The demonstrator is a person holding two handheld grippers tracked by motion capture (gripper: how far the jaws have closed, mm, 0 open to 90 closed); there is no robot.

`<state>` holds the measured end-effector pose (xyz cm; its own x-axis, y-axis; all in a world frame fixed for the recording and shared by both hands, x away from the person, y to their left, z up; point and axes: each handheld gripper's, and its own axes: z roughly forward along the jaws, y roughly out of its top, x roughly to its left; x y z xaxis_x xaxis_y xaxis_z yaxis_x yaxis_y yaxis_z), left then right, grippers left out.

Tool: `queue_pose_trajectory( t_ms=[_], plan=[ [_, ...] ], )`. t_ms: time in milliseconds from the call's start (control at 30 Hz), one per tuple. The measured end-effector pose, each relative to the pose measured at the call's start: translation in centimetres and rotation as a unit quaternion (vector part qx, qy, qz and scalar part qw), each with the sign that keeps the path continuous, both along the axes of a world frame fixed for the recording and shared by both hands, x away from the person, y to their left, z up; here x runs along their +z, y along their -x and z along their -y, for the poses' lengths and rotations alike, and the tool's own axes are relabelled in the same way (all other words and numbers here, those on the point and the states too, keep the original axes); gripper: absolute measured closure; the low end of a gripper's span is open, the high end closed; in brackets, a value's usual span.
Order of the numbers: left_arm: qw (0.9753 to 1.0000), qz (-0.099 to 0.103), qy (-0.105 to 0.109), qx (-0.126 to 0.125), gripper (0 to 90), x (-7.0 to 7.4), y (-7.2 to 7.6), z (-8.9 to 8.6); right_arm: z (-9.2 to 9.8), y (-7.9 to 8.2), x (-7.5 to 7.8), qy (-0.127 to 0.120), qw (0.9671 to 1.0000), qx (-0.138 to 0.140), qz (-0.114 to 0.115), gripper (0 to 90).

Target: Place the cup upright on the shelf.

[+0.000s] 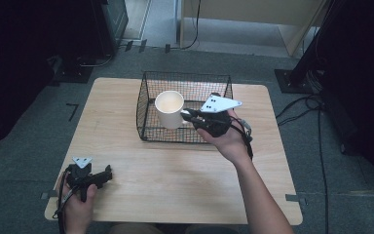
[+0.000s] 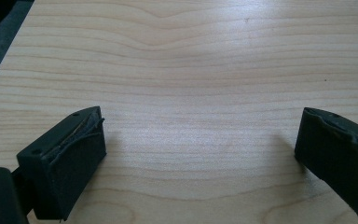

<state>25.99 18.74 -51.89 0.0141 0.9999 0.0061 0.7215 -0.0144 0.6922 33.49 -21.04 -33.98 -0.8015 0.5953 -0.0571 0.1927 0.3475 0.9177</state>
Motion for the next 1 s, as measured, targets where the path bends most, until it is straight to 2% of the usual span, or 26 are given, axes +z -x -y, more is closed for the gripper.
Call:
queue_pose_trajectory(
  t_ms=[367,667,867,1000],
  plan=[
    [1.0,-0.001,-0.001,-0.001,1.9,0.0,0.0,0.0,0.8,-3.8,-1.0,-0.013,0.9997,-0.01,-0.016,80.9],
    [1.0,-0.001,-0.001,-0.001,1.9,0.0,0.0,0.0,1.1,-6.9,-1.9,-0.01,0.9998,0.0,-0.017,80.8],
    [1.0,-0.001,0.0,-0.001,1.8,0.0,0.0,0.0,0.8,-8.7,-3.2,-0.015,0.9998,0.007,-0.008,80.8],
    [1.0,-0.001,0.0,0.0,1.8,0.0,0.0,0.0,0.6,-10.0,-4.2,-0.016,0.9997,0.004,-0.017,80.8]
  ],
)
